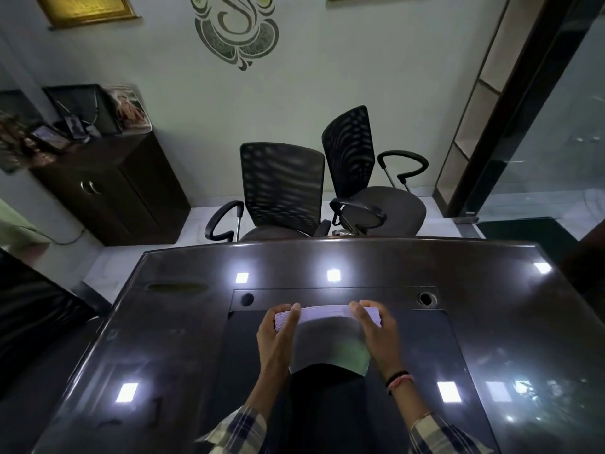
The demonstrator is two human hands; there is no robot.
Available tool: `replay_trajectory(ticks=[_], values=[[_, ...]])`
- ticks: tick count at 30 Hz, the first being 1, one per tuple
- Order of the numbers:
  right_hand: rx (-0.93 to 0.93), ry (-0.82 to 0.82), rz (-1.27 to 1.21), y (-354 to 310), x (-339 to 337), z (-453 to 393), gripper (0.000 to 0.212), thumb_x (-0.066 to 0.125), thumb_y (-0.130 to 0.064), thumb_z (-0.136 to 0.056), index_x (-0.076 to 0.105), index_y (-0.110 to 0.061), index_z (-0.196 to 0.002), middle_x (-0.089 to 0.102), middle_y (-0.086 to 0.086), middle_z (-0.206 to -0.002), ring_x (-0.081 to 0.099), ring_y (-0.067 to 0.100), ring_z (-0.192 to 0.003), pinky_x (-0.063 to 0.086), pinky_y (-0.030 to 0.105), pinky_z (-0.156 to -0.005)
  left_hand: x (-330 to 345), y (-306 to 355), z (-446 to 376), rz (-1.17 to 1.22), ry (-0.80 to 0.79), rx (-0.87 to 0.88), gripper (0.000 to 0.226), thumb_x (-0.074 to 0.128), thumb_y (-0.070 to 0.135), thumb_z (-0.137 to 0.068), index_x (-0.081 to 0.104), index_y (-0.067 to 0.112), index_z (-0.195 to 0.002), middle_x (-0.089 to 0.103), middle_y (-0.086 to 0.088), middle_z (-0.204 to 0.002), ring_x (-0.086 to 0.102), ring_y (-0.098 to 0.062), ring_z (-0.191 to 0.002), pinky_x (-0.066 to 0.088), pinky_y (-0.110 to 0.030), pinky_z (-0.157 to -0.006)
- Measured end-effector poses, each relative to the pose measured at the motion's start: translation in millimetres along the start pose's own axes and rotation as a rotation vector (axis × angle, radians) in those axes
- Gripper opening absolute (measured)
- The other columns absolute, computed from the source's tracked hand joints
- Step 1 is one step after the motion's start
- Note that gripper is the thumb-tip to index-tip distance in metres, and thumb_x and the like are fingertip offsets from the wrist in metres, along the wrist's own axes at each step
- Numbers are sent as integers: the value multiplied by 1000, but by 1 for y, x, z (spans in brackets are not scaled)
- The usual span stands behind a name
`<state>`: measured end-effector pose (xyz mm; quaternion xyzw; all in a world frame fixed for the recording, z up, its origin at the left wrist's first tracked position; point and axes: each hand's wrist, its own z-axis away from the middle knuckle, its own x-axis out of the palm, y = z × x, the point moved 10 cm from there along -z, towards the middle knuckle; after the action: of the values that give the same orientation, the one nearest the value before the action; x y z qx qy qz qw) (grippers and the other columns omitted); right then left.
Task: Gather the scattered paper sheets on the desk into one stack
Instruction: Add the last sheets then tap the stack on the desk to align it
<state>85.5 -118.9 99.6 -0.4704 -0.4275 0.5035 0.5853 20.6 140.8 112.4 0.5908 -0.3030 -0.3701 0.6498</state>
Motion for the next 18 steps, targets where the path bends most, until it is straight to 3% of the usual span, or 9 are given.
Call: replay_trajectory(ticks=[3, 6, 9, 12, 16, 18], values=[[-7, 24, -16, -4, 0, 1, 17, 78, -24, -89, 73, -8, -91, 75, -8, -87, 66, 1, -78, 48, 7, -69, 0, 0, -2, 5, -3, -1, 44, 68, 58, -88, 68, 14, -84, 64, 7, -80, 59, -12, -78, 47, -25, -74], [-31, 47, -5, -7, 0, 3, 16, 80, -25, -88, 73, -10, -89, 75, -5, -86, 67, 3, -78, 49, 11, -71, 1, 4, -5, -83, 8, 13, 26, 75, 45, -91, 72, 19, -87, 73, 9, -88, 68, -10, -85, 48, -12, -68], [-19, 58, 1, -6, 0, 4, 19, 81, -27, -87, 72, -10, -91, 74, -3, -91, 66, 5, -81, 49, 13, -71, 2, 9, -5, -65, 4, 6, 31, 67, 42, -97, 65, 17, -79, 65, 11, -78, 59, -10, -75, 45, -21, -69], [-34, 77, -2, -8, 1, 6, 19, 81, -25, -86, 72, -9, -91, 74, 0, -90, 65, 2, -76, 49, 13, -70, 3, 9, -6, -119, -24, 13, 28, 73, 45, -92, 70, 17, -90, 72, 6, -90, 65, -10, -83, 46, -12, -66], [-27, 76, -2, -8, 1, 8, 20, 81, -28, -86, 73, -10, -91, 74, 2, -93, 66, 9, -82, 49, 17, -72, 0, 7, -6, -52, -36, 4, 45, 64, 60, -90, 65, 16, -82, 64, 11, -78, 58, -7, -75, 45, -21, -69], [-38, 72, 11, -9, 1, 9, 20, 80, -30, -87, 73, -12, -93, 74, 3, -97, 66, 11, -86, 49, 20, -75, 1, 4, -6, -84, -54, 0, 41, 68, 61, -85, 68, 20, -87, 69, 11, -87, 65, -9, -83, 47, -21, -71]])
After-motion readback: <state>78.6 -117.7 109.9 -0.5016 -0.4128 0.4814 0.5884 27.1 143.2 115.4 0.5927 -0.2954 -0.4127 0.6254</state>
